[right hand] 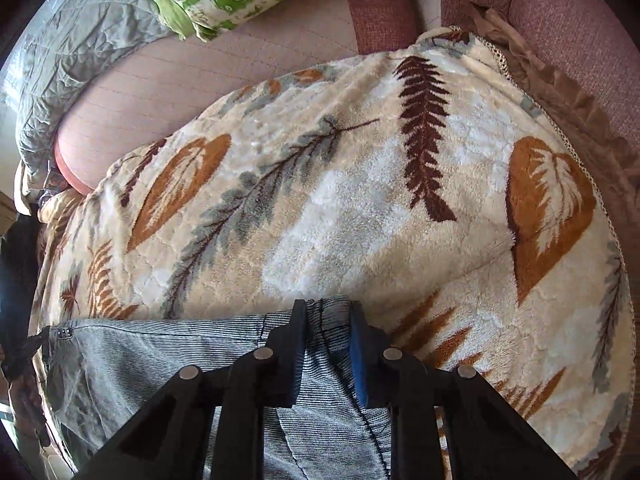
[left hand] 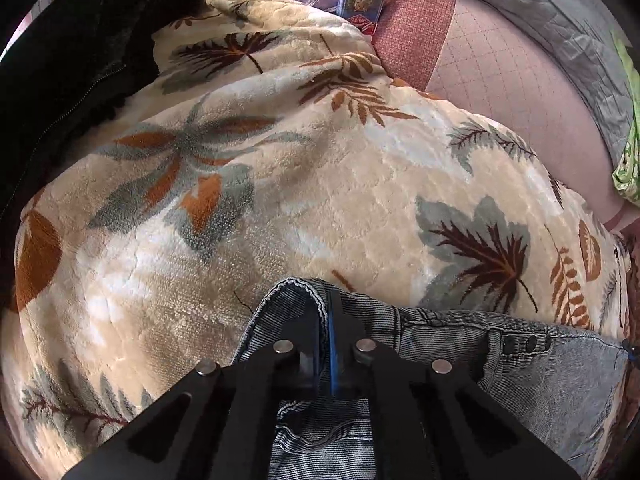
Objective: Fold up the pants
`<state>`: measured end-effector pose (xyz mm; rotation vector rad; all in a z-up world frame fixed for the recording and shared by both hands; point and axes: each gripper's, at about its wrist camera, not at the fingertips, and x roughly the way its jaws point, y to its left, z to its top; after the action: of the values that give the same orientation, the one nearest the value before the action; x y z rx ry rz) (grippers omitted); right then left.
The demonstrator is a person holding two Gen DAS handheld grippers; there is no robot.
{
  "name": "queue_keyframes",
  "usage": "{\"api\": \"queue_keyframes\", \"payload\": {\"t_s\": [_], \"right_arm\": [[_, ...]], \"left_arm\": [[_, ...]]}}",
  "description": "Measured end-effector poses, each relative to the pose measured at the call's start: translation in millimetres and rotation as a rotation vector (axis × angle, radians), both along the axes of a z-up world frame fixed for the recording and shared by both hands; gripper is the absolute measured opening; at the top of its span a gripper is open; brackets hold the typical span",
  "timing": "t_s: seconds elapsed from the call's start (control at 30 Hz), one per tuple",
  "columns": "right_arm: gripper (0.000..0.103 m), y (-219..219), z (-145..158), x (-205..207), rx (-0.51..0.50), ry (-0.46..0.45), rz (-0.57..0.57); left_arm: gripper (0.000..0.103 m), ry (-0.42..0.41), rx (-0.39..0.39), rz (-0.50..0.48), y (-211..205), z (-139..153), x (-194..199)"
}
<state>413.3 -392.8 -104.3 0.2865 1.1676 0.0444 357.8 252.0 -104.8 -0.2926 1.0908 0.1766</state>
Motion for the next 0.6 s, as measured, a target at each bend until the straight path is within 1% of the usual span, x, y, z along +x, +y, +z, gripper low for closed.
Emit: {"api": "queue_keyframes", "payload": {"t_s": [0.17,0.3,0.47,0.6], "right_arm": [[0.021,0,25,-18,-0.011,-0.063,0.003],[0.021,-2,47,-41,-0.004,-0.120,0.003],[0.021,-6,81,-84,0.013,-0.197,0.008],[0.021,-17,108,-140,0.043,-0.263,0.005]], "left_arm": [[0.003,-0.084,-0.002,-0.016,-2,29,-19],[0.003,-0.157,-0.018,-0.036,-5,57,-47],[0.003,-0.257,-0.036,-0.068,-10,95,-102],[0.003,-0.330,-0.051,-0.097,-12,121,-164]]}}
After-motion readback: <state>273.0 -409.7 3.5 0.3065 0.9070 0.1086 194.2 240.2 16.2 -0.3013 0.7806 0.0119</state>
